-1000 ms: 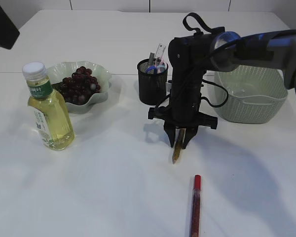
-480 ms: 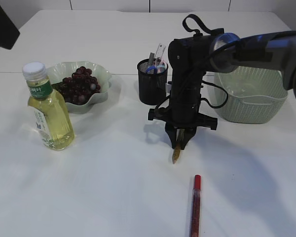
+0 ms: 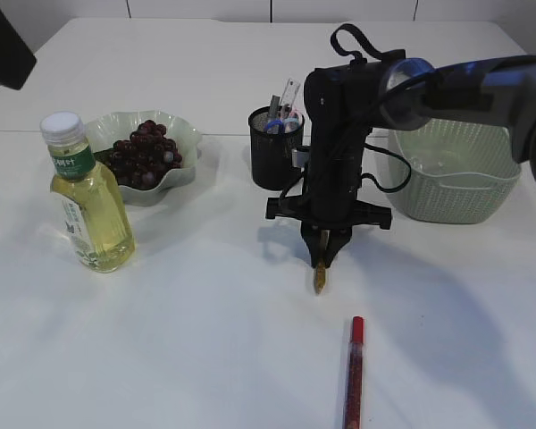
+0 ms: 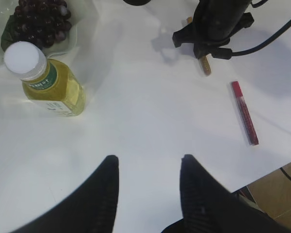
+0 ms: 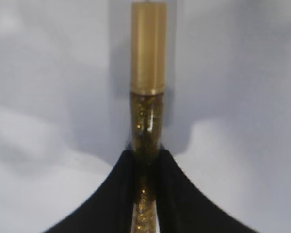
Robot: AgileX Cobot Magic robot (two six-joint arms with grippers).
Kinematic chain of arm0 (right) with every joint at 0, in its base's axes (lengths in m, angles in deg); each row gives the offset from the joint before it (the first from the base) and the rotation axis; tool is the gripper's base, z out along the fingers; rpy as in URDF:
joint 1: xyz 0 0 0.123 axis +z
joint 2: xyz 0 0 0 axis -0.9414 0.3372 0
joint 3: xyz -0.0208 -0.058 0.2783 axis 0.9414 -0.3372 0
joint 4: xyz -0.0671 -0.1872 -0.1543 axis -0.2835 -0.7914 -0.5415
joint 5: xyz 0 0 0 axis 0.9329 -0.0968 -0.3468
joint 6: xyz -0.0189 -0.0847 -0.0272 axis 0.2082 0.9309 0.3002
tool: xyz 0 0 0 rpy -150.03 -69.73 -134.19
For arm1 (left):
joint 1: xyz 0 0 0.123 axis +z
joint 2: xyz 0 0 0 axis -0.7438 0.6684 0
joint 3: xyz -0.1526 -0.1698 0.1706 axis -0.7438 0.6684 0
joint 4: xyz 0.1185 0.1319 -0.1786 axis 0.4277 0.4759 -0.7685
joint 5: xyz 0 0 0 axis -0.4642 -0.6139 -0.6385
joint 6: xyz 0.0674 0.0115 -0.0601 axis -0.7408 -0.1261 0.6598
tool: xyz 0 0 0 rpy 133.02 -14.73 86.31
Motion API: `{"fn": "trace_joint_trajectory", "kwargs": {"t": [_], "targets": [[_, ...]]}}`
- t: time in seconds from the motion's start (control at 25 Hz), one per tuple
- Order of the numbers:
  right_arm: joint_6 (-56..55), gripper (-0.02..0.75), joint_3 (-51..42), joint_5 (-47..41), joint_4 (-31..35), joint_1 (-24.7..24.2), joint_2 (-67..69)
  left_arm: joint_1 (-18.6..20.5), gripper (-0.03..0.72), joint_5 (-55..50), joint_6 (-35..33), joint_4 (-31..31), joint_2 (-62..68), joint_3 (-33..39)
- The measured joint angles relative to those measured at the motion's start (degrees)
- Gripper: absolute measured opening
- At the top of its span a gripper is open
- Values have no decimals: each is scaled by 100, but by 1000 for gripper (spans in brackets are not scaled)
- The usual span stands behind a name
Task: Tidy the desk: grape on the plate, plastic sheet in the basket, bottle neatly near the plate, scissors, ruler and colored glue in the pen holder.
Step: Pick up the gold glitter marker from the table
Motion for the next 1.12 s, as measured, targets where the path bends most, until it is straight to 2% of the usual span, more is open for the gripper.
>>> {"fn": "trace_joint_trajectory", "kwargs": {"t": [0.36,0.88,0.96,1.12], "targets": [[1546,126,240,0,-111,117,-152,0,309,0,0,0,0,0],[2266,118,211,-11,-372,322,-884,0,309,0,0,-175,0,0],[2346,118,-85,207,-426,331,-1089,0,309,0,0,-175,0,0],[2429,117,-1170,1430,-620,325,-1793,0,309,0,0,-175,0,0]]}}
